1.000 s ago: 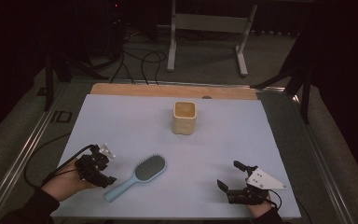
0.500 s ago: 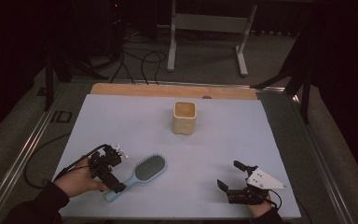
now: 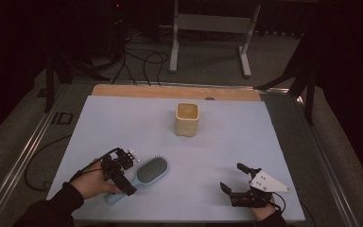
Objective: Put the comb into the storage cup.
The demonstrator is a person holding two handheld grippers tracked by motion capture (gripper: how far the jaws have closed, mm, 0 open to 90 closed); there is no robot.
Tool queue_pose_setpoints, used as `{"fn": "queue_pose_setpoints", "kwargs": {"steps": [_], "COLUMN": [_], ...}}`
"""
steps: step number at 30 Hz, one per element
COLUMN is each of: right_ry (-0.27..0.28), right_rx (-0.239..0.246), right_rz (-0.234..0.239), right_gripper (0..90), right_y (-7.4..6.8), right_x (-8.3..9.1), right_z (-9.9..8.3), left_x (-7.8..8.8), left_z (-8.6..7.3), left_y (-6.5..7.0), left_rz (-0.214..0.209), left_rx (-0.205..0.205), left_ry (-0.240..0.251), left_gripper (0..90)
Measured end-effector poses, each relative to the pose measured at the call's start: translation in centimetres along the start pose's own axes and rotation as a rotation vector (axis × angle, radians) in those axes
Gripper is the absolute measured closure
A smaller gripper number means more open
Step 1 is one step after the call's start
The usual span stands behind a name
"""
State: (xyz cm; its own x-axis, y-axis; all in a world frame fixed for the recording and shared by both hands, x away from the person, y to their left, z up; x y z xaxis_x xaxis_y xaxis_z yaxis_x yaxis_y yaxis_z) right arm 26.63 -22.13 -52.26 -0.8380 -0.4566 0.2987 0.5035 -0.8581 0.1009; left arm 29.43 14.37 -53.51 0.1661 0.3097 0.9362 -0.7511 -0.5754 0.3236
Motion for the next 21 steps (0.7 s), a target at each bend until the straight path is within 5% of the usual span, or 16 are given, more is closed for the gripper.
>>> {"fn": "queue_pose_setpoints", "kwargs": {"steps": [11, 21], "right_ry": [-0.001, -0.001], "right_rx": [0.001, -0.001], "right_rz": [-0.002, 0.001], "right_gripper": [8.7, 8.7], "right_y": [0.0, 0.1], "right_x": [0.0, 0.0], "right_z": [0.0, 0.0], "left_x": [-0.9, -2.1], "left_z": [1.1, 1.0], "left_y": [0.5, 0.3], "left_rz": [-0.015, 0.011], "left_rx": [-0.01, -0.028], "left_ry": [0.013, -0.013], "left_gripper": [3.2, 24.8]}}
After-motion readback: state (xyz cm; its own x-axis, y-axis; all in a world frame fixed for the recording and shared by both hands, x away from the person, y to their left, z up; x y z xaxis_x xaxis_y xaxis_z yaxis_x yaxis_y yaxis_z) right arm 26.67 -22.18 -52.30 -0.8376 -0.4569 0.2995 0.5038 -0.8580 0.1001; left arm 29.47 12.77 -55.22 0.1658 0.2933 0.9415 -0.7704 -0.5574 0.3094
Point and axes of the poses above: each handheld gripper's, and its own axes: x roughly backward along the jaws, z roughly out of its top, y roughly to its right, the point moved 7 cm from there along -x, roughly forward along the jaws, and after that the axes turned 15 degrees about -z, right-handed, at the moved point
